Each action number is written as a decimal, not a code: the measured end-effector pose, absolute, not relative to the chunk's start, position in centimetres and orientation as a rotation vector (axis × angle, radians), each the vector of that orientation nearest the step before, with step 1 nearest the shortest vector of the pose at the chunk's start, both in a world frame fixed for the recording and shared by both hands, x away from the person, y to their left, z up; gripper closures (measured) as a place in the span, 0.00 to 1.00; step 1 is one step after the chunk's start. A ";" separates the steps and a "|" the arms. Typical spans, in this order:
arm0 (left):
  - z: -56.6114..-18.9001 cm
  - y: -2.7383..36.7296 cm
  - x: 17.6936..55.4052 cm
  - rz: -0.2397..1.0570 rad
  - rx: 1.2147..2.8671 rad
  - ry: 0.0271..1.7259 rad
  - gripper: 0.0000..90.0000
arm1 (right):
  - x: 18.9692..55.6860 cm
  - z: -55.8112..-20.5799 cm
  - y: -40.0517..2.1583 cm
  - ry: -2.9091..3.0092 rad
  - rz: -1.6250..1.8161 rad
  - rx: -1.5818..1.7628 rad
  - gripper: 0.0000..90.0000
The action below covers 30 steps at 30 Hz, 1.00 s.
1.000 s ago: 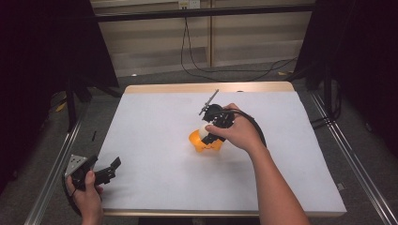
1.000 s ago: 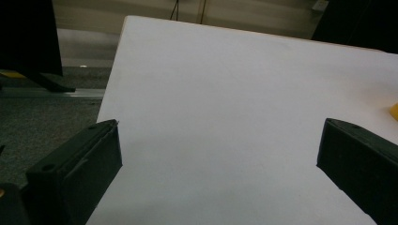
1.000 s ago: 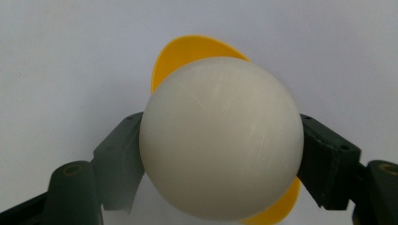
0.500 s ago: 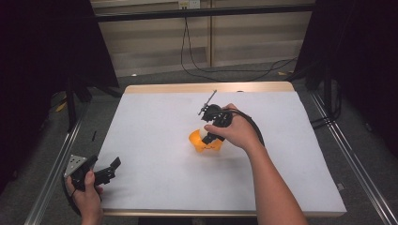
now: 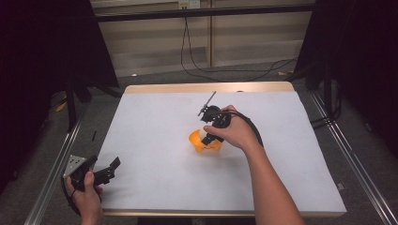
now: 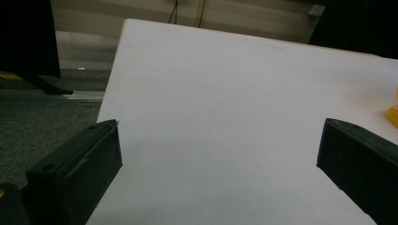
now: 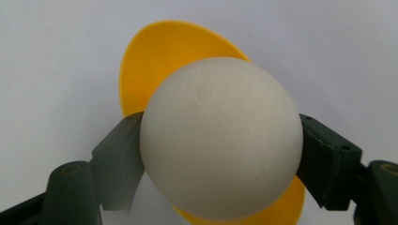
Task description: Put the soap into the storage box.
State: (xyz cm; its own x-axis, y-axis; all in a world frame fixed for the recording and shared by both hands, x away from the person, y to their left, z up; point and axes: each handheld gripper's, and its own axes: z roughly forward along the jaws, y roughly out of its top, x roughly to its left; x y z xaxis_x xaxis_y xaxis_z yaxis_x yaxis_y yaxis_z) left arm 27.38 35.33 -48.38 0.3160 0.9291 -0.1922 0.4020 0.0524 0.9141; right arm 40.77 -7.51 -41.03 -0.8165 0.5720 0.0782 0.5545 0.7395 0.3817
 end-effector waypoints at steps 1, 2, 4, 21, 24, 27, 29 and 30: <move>-48.4 35.3 27.4 0.633 1.537 1.263 0.00 | 40.7 -41.0 -7.5 2.887 0.615 0.938 0.27; -48.4 35.4 27.4 0.633 1.539 1.260 0.00 | 40.7 -41.0 -7.5 2.887 0.615 0.938 0.27; -48.4 35.4 27.4 0.632 1.540 1.263 0.00 | 40.6 -40.8 -7.6 2.870 0.639 0.929 0.18; -48.4 35.2 27.3 0.636 1.543 1.257 0.00 | 38.0 -39.7 -11.8 2.586 0.922 1.028 0.00; -48.4 35.2 27.4 0.642 1.545 1.258 0.00 | 37.3 -39.5 -13.3 2.501 1.010 1.064 0.00; -48.4 35.1 27.4 0.642 1.546 1.257 0.00 | 36.5 -39.6 -14.5 2.441 1.057 1.081 0.00; -48.4 35.1 27.4 0.643 1.547 1.257 0.00 | 36.1 -39.7 -15.3 2.406 1.083 1.091 0.00; -48.4 35.1 27.4 0.643 1.547 1.257 0.00 | 35.8 -39.8 -15.7 2.390 1.098 1.092 0.00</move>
